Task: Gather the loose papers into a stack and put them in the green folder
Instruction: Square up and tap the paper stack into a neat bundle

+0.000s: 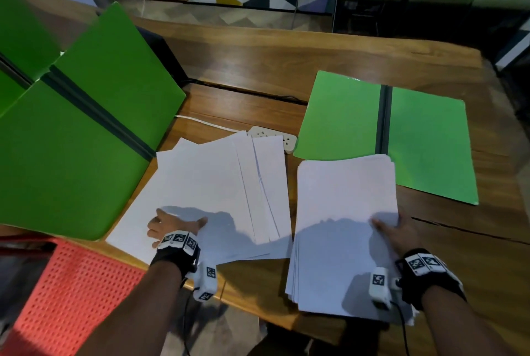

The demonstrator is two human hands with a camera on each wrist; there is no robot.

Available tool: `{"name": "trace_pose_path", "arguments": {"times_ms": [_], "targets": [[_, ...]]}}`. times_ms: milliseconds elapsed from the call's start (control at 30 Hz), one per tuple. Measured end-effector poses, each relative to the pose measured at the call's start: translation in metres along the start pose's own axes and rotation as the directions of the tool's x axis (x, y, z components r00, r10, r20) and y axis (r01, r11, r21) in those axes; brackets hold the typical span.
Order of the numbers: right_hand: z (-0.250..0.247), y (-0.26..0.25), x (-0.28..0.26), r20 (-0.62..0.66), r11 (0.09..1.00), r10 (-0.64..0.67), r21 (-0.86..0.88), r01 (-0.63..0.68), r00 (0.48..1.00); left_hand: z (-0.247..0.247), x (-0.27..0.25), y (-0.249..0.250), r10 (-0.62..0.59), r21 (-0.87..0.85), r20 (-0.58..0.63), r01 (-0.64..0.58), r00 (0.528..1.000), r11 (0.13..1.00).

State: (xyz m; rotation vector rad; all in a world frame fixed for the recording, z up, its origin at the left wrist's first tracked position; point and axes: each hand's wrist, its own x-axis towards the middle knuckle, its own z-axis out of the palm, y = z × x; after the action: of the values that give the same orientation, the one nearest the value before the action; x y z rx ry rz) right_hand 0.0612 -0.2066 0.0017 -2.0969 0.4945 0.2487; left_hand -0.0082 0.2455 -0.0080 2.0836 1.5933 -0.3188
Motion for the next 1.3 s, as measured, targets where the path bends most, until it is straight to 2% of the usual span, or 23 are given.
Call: {"name": "trace_pose_path", "arguments": {"times_ms": [67,167,267,433,567,667,800,1000,1100,1233,1300], "targets": [[0.0,0.002,0.003,-0.015,0.999,0.016,-0.051,-0.016,1.0,-0.005,0.006,0.002,0.006,0.033,0.042,-0.008,0.999,0.999],[0.002,0.008,0.001,-0.026,0.994,0.049,-0.094,-0.051,0.998,-0.006,0.016,0.002,0.1,-0.017,0.116,-0.099,0.988,0.995],[0.004,0.015,-0.001,-0.035,0.99,0.082,-0.11,-0.085,0.996,-0.002,0.008,0.006,0.164,-0.061,0.1,-0.158,0.981,0.986],[0.004,0.021,0.002,-0.019,0.99,0.085,-0.111,-0.086,0.996,0.008,-0.017,0.025,0.156,0.043,0.059,-0.158,0.986,0.986],[0.006,0.022,0.002,-0.037,0.99,0.084,-0.11,-0.087,0.996,0.017,-0.017,0.033,0.17,-0.025,0.096,-0.168,0.981,0.985],[0.006,0.023,0.002,-0.025,0.99,0.114,-0.082,-0.115,0.993,0.015,-0.015,0.038,0.193,0.06,0.134,-0.202,0.972,0.978],[0.007,0.022,0.003,-0.021,0.988,0.127,-0.091,-0.129,0.992,0.011,-0.022,0.048,0.121,0.139,0.08,-0.131,0.989,0.982],[0.01,0.018,0.006,-0.007,0.977,0.192,-0.092,-0.192,0.981,0.007,-0.02,0.059,0.059,-0.033,0.172,-0.055,0.983,0.998],[0.009,0.017,0.009,0.004,0.974,0.194,-0.12,-0.192,0.981,0.011,-0.013,0.057,0.102,-0.204,0.197,-0.061,0.975,0.977],[0.009,0.015,0.008,0.003,0.974,0.201,-0.107,-0.199,0.98,0.016,-0.017,0.052,0.264,-0.186,0.147,-0.236,0.953,0.954],[0.008,0.016,0.009,0.018,0.974,0.201,-0.106,-0.198,0.979,0.016,-0.016,0.051,0.309,-0.211,0.164,-0.273,0.937,0.939]]}}
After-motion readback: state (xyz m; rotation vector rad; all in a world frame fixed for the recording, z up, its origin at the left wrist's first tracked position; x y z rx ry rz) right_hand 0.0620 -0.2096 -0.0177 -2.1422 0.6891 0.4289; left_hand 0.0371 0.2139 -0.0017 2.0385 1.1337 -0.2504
